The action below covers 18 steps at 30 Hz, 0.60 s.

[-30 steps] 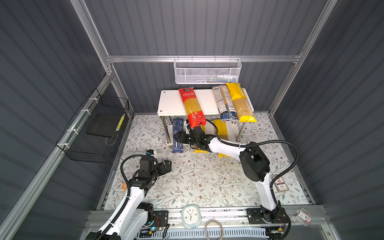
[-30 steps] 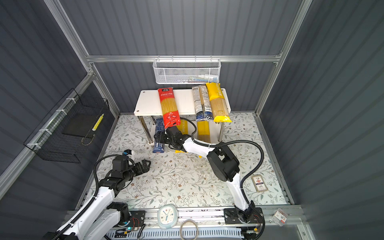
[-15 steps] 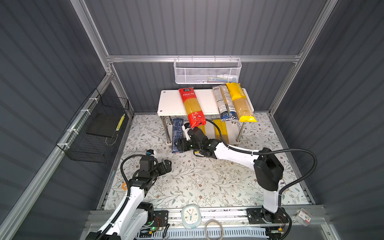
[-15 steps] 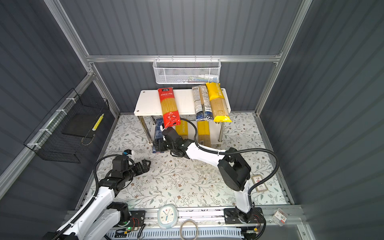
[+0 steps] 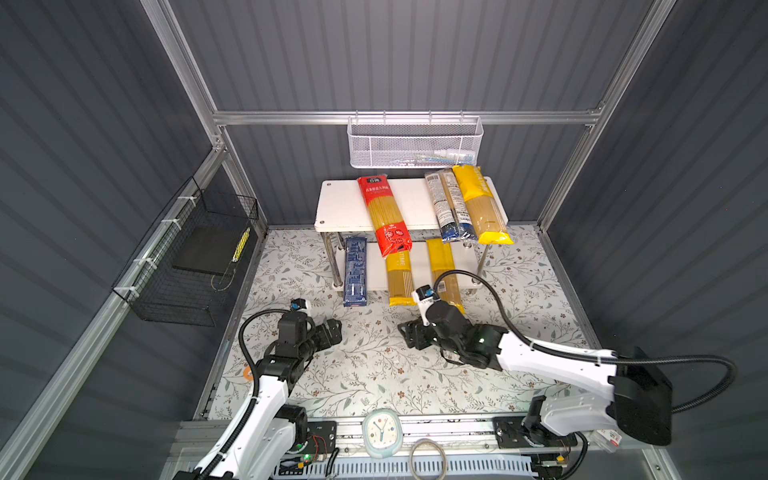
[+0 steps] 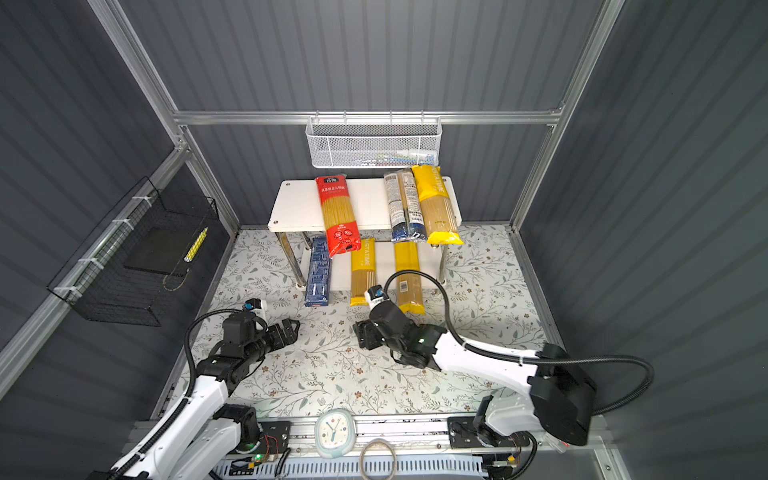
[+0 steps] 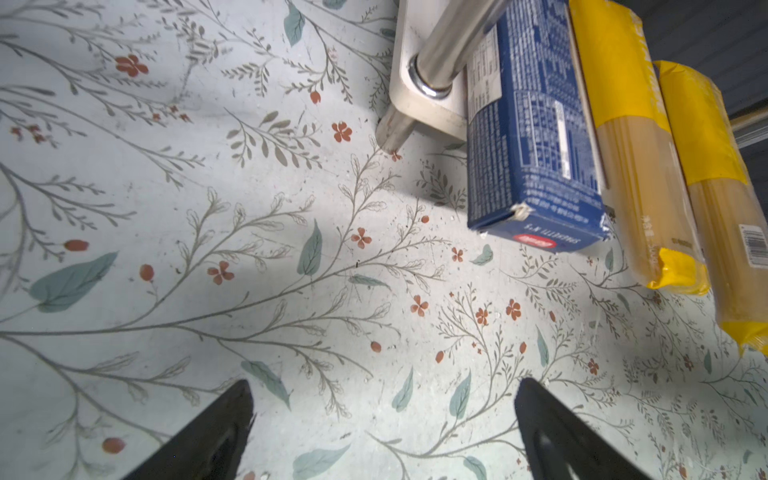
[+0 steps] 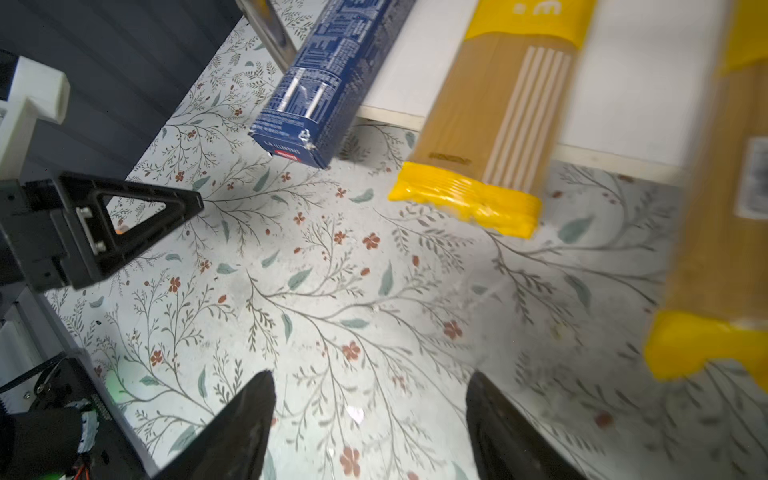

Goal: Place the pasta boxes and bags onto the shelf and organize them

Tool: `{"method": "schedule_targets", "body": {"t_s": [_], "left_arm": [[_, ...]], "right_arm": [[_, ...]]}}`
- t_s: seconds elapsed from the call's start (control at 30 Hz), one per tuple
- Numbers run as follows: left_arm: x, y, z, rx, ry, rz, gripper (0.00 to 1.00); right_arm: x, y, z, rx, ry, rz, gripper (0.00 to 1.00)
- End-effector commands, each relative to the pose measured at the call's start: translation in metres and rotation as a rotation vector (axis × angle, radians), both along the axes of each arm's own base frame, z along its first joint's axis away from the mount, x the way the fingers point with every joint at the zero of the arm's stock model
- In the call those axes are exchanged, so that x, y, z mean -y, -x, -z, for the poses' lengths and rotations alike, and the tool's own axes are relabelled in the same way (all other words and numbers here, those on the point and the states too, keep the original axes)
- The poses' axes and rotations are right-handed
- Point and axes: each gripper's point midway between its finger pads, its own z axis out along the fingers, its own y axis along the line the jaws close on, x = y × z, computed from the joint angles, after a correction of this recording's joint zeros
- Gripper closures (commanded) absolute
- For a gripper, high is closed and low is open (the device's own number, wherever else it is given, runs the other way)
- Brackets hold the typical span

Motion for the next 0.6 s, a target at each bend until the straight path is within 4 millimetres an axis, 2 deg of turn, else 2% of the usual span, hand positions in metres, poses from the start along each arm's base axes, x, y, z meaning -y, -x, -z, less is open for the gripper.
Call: {"method": "schedule_targets", "body": {"t_s": [0.0,0.07,0.17,0.33,0.43,0.57], "left_arm": [[-0.012,-0.028,-0.048,0.131,-0.091,-0.029,0.01],[-0.020,-0.043,-0.064,0.179,-0.164,-0.051,0.01],[-0.034,-0.069,-0.074,0.245,-0.306,-0.077,0.01],[-0.049,-0.103,-0.057,0.248,-0.456,-0.117,0.01],[-0.038,-0.112,-0.048,0.325,-0.485,-0.039,0.01],[-0.040,-0.110,-0.039,0.381,-0.505,-0.045,0.01]], "right_arm": [[0.055,-0.012,-0.032,0.118,-0.003,0.182,0.21],[0.096,-0.019,-0.039,0.159,0.075,0.273,0.14],[0.151,-0.031,-0.051,0.246,0.185,0.381,0.10],[0.231,-0.053,-0.061,0.376,0.313,0.601,0.07],[0.268,-0.061,-0.052,0.403,0.293,0.752,0.01],[0.295,-0.069,-0.040,0.485,0.308,0.836,0.01]]}}
